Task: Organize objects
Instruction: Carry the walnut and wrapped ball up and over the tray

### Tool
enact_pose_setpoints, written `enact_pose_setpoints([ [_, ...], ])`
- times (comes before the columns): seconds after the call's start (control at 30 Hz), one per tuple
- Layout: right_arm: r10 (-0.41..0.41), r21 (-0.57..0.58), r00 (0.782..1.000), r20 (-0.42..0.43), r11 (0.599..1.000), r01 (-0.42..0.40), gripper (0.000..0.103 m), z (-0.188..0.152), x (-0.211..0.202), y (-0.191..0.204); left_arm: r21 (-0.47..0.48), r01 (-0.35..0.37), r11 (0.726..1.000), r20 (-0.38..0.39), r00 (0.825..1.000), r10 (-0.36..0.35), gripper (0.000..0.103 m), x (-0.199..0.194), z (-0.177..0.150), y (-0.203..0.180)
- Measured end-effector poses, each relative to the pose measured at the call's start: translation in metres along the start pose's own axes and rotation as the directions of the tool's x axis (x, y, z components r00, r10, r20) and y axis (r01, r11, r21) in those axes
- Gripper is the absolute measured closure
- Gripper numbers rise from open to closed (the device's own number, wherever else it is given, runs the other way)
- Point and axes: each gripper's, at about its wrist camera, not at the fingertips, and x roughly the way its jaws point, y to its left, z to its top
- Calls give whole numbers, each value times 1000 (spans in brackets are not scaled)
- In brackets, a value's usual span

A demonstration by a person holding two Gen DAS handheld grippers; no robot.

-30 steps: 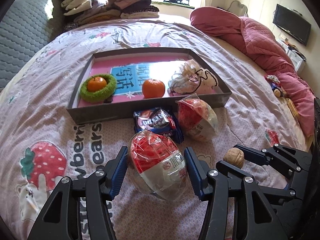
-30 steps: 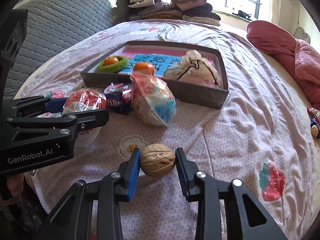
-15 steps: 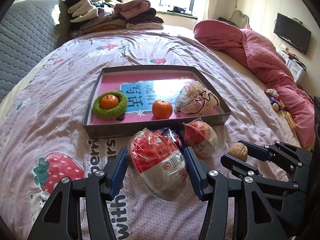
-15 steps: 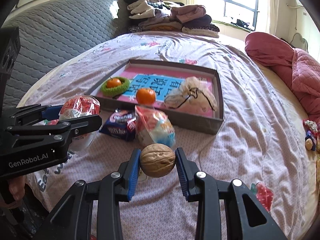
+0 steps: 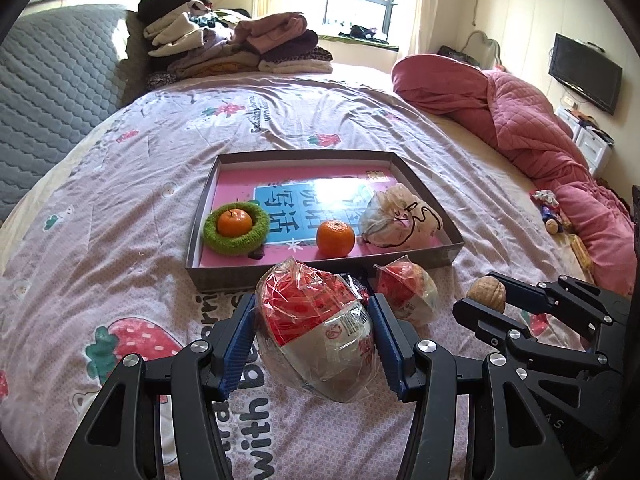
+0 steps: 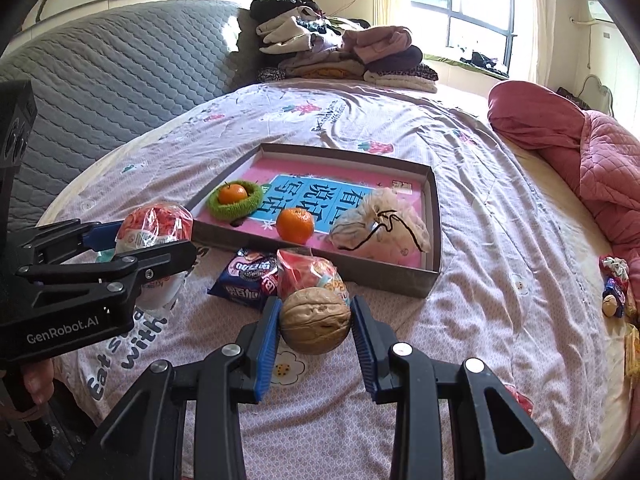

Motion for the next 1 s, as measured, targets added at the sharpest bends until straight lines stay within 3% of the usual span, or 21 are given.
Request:
enact_pose_setpoints([
  [1.0, -7, 0, 993, 115, 1000, 7, 68, 53, -14, 1, -24, -25, 999, 97, 995, 27, 45, -14, 29, 13],
])
